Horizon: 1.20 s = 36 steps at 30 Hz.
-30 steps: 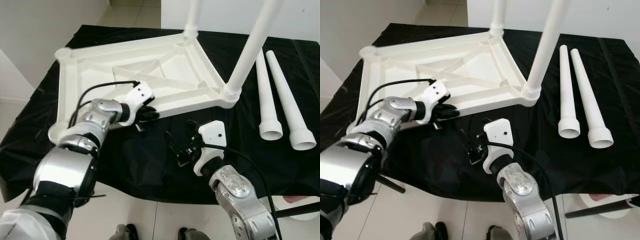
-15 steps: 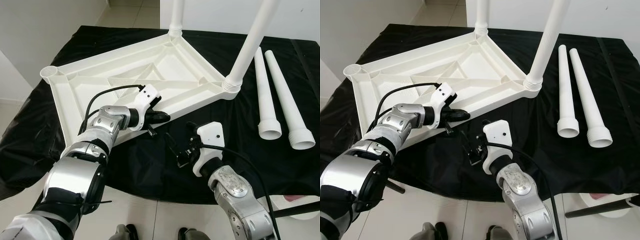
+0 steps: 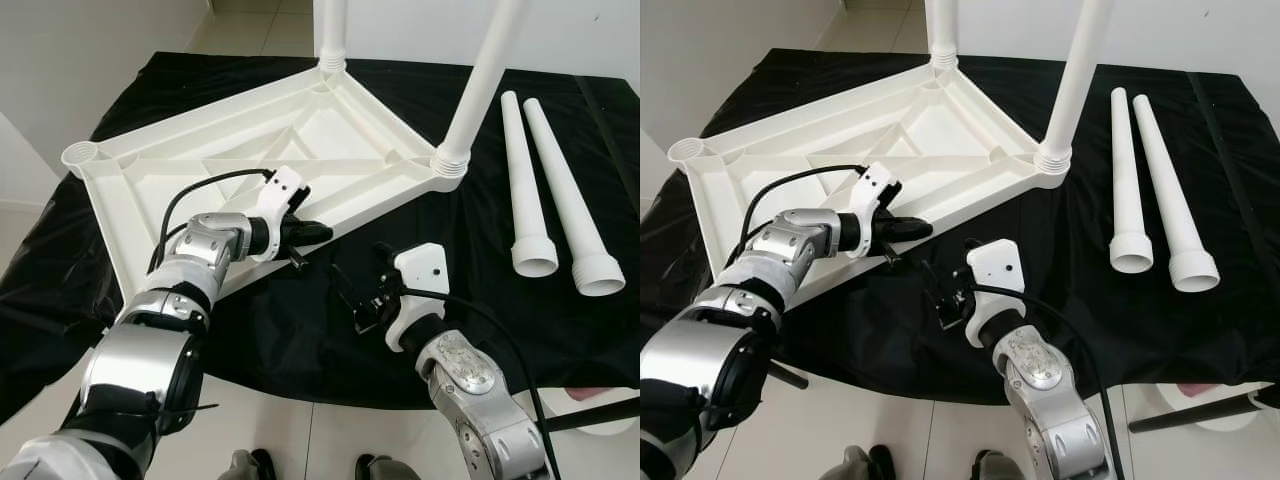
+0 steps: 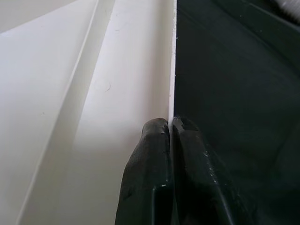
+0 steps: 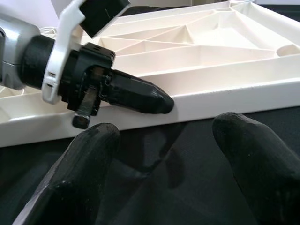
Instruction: Building children table
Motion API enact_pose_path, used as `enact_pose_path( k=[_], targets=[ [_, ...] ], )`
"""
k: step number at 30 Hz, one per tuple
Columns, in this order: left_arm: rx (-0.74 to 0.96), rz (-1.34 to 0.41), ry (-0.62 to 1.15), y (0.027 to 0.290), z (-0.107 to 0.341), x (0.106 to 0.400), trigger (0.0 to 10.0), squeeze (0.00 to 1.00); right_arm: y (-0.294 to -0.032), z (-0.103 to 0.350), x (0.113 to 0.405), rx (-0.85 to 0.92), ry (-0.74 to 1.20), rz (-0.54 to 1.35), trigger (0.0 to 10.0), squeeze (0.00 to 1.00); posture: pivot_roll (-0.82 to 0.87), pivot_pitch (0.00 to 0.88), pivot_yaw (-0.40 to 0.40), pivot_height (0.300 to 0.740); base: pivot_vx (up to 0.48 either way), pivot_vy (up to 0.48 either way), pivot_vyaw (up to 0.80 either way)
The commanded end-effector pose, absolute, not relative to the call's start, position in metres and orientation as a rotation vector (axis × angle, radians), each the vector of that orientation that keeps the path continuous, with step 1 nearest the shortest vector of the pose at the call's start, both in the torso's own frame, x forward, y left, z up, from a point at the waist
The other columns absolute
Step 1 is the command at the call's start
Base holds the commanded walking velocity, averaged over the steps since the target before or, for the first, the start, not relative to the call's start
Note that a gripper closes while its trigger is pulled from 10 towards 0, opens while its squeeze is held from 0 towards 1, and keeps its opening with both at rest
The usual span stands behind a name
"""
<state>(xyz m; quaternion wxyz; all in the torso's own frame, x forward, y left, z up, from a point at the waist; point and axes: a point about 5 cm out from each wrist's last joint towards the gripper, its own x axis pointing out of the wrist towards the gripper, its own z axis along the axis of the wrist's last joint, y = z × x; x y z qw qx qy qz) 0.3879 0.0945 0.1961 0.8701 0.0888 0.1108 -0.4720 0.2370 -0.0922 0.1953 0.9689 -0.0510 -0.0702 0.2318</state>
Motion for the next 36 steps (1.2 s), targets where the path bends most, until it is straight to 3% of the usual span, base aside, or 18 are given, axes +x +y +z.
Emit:
enact_pose_path(
  k=[1, 9, 18, 19, 20, 21, 22, 23, 31, 32, 36],
  targets=[
    [0.190, -0.545, 0.235, 0.124, 0.188, 0.401, 0.0, 0.00, -0.091, 0.194, 0.237, -0.102, -0.143, 0.471, 10.0, 0.00, -0.19, 0.153, 0.097, 0.740, 0.000, 0.000, 0.00],
    [0.100, -0.362, 0.239, 0.125, 0.192, 0.403, 0.0, 0.00, -0.092, 0.194, 0.241, -0.107, -0.147, 0.467, 10.0, 0.00, -0.19, 0.138, 0.096, 0.740, 0.000, 0.000, 0.00],
    [0.132, -0.454, 0.197, 0.098, 0.199, 0.393, 0.1, 0.00, -0.096, 0.193, 0.246, -0.132, -0.156, 0.447, 10.0, 0.00, -0.19, 0.116, 0.091, 0.740, 0.000, 0.000, 0.00],
    [0.188, -0.469, 0.170, 0.096, 0.199, 0.392, 3.7, 0.00, -0.097, 0.195, 0.248, -0.146, -0.164, 0.444, 10.0, 0.00, -0.20, 0.109, 0.087, 0.740, 0.000, 0.000, 0.00],
    [0.188, -0.469, 0.170, 0.096, 0.199, 0.392, 3.7, 0.00, -0.097, 0.195, 0.248, -0.146, -0.164, 0.444, 10.0, 0.00, -0.20, 0.109, 0.087, 0.740, 0.000, 0.000, 0.00],
    [0.239, -0.493, 0.130, 0.093, 0.200, 0.391, 6.9, 0.00, -0.099, 0.197, 0.250, -0.155, -0.173, 0.441, 10.0, 0.00, -0.20, 0.109, 0.087, 0.740, 0.000, 0.000, 0.00],
    [0.239, -0.493, 0.130, 0.093, 0.200, 0.391, 6.9, 0.00, -0.099, 0.197, 0.250, -0.155, -0.173, 0.441, 10.0, 0.00, -0.20, 0.109, 0.087, 0.740, 0.000, 0.000, 0.00],
    [0.232, -0.517, 0.119, 0.090, 0.202, 0.389, 10.0, 0.00, -0.101, 0.201, 0.253, -0.160, -0.185, 0.438, 10.0, 0.00, -0.20, 0.100, 0.078, 0.740, 0.000, 0.000, 0.00],
    [0.284, -0.561, 0.081, 0.078, 0.202, 0.385, 10.0, 0.00, -0.112, 0.214, 0.269, -0.180, -0.226, 0.414, 10.0, 0.00, -0.19, 0.095, 0.069, 0.740, 0.000, 0.000, 0.00],
    [0.291, -0.560, 0.076, 0.078, 0.202, 0.386, 10.0, 1.00, -0.111, 0.214, 0.269, -0.180, -0.228, 0.415, 10.0, 0.00, -0.19, 0.099, 0.068, 0.740, 0.000, 0.000, 0.00],
    [0.272, -0.565, 0.033, 0.072, 0.208, 0.384, 10.0, 1.00, -0.109, 0.212, 0.268, -0.174, -0.227, 0.418, 10.0, 0.00, -0.18, 0.106, 0.075, 0.740, 0.000, 0.000, 0.00]
  ],
)
